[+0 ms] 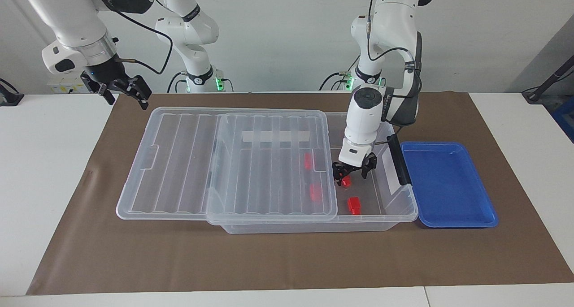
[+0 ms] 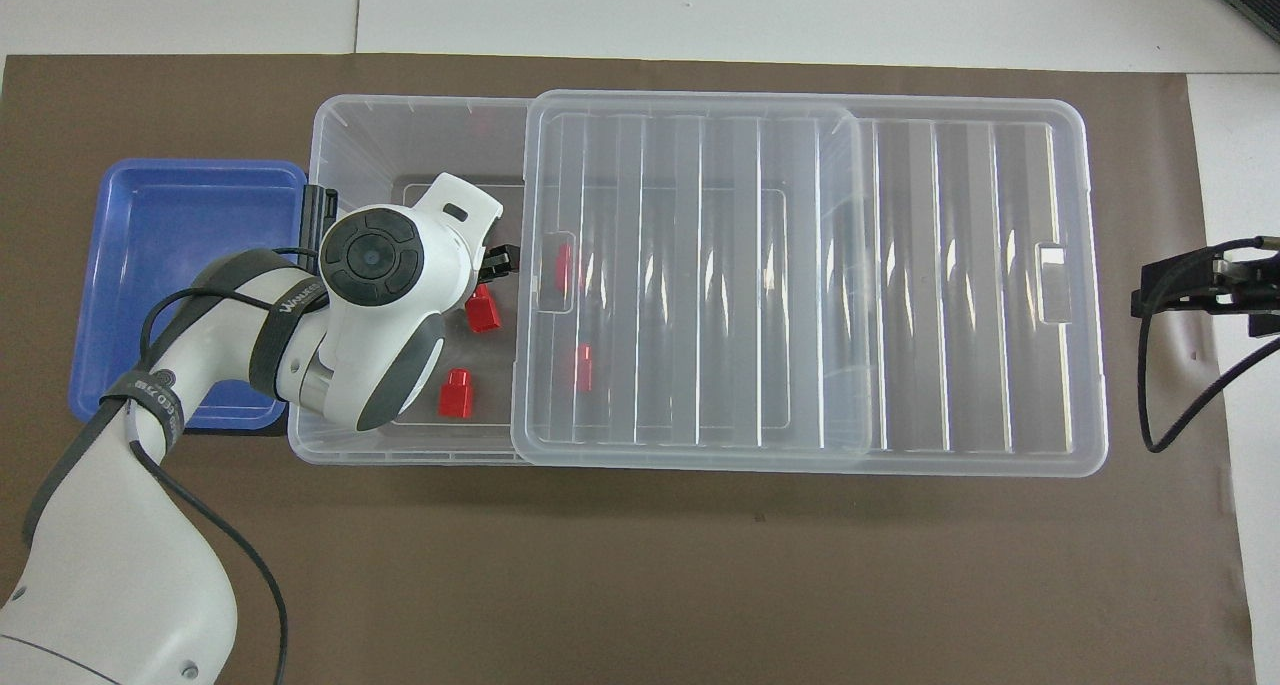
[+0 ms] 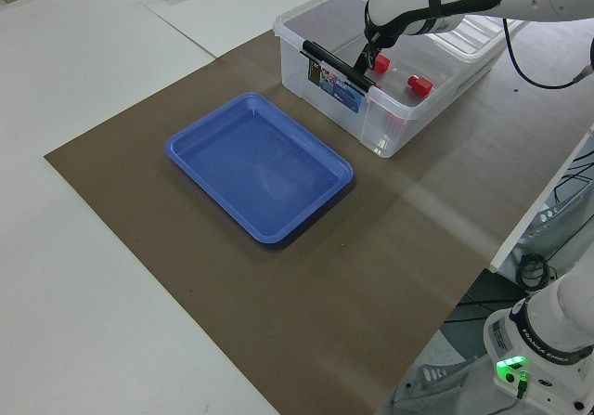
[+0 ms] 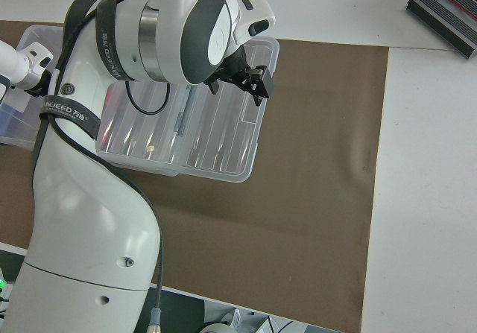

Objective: Place red block in blue tray from box
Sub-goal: 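Lower the left gripper and grasp a red block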

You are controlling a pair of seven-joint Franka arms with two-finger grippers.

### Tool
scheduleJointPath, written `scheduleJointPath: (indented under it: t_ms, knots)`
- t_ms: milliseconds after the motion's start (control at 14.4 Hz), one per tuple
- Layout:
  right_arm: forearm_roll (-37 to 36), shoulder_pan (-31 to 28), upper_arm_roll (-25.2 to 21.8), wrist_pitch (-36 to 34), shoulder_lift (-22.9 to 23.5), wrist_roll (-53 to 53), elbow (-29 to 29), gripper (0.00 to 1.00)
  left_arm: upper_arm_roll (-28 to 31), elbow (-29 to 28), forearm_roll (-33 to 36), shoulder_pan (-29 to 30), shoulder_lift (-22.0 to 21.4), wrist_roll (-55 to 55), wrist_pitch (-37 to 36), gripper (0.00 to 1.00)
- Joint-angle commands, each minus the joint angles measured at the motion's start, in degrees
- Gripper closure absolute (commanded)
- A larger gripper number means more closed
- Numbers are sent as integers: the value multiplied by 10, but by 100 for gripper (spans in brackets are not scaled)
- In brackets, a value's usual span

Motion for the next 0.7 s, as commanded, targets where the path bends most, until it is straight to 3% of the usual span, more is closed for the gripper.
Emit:
scheduleJointPath:
  t_ms: [0,626]
  knots:
    - [10,-7,5,4,-1,-15,-2,0,1,-2,15,3,14,-13,21,0]
    - [2,-4,5,28,-6,-40,-16,0,1,-38,15,-7,8,-21,30,0]
